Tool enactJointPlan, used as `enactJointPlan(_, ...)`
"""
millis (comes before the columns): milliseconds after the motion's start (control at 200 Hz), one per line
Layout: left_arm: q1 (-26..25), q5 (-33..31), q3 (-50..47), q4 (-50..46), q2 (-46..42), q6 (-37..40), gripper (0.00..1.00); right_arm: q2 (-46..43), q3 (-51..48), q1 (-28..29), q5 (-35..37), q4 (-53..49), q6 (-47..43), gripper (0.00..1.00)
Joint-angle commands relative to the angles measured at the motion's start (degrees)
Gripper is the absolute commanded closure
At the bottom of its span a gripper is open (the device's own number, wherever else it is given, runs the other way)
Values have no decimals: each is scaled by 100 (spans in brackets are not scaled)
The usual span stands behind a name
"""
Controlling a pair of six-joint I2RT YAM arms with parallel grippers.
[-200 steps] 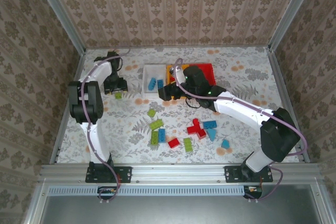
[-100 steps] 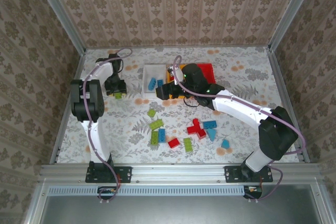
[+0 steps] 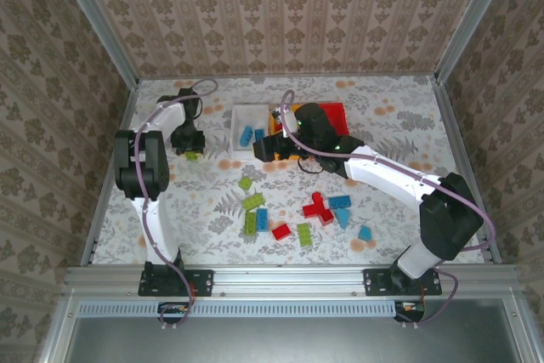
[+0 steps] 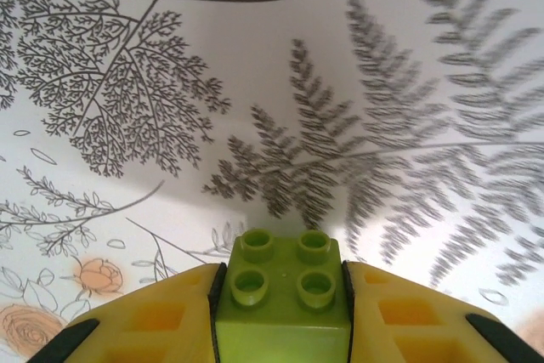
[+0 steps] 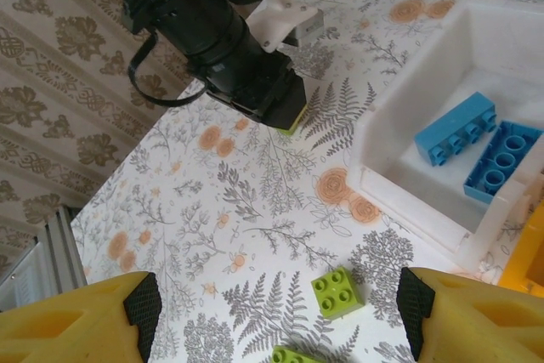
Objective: Sort the legos into containers by color
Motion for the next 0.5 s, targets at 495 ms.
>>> enactJointPlan(495,-2913,695,3317,-569,-66,-1169,70,-2358,-627,-919,2956,-1892,138,26)
